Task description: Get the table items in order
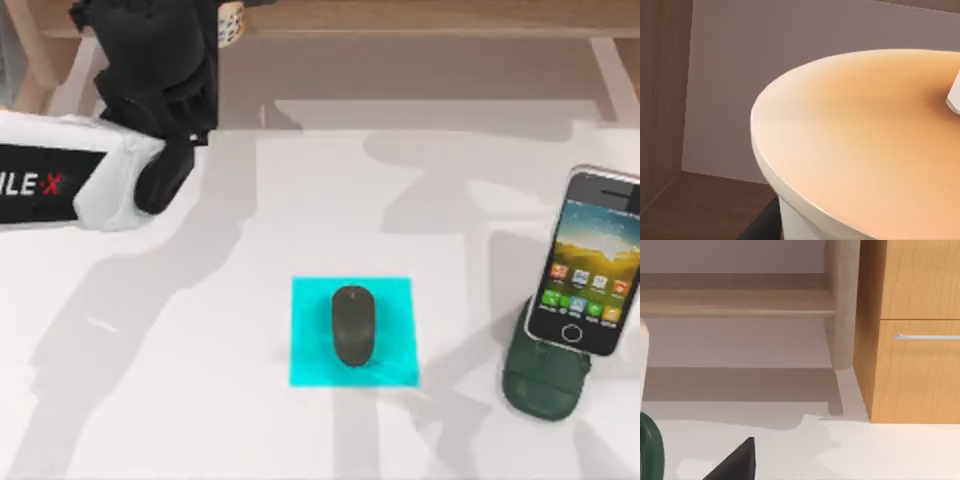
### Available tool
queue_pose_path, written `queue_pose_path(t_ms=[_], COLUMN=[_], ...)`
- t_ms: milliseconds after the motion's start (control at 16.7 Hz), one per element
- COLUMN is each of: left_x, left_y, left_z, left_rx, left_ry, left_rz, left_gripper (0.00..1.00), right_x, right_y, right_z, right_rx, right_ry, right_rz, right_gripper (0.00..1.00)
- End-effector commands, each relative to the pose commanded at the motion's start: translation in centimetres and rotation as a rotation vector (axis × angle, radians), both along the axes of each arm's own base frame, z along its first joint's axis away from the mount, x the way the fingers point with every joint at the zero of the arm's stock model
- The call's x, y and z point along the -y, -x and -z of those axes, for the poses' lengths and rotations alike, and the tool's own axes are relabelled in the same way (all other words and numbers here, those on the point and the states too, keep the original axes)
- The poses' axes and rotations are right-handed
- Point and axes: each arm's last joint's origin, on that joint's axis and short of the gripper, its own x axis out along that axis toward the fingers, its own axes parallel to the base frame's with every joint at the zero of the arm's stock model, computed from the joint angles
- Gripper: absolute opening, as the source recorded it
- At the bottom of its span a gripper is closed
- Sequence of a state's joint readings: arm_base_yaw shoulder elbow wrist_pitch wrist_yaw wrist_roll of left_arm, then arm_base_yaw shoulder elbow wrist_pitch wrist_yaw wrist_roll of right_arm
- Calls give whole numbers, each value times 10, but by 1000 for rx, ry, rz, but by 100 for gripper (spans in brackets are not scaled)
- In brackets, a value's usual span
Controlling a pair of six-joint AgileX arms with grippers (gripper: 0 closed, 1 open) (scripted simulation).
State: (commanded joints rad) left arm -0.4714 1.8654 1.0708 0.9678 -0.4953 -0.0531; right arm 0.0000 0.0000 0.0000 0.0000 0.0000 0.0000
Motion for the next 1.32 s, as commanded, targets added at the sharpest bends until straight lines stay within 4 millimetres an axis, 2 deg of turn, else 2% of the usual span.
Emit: queue_pose_path(t_ms=[360,660,900,1320], left_x=[-30,-39,-41,-39], left_y=[-47,-73,-82,-81], left_z=[-21,-30,-32,-33], left_rx=[-109,-200,-243,-243], left_ry=[-79,-124,-140,-142], left_rz=[1,47,73,76], left_gripper=[0,0,0,0], right_x=[0,0,0,0], right_y=[0,0,0,0], right_z=[0,0,0,0], right_rx=[0,0,0,0], right_ry=[0,0,0,0], right_rz=[0,0,0,0], right_gripper=[100,100,100,100])
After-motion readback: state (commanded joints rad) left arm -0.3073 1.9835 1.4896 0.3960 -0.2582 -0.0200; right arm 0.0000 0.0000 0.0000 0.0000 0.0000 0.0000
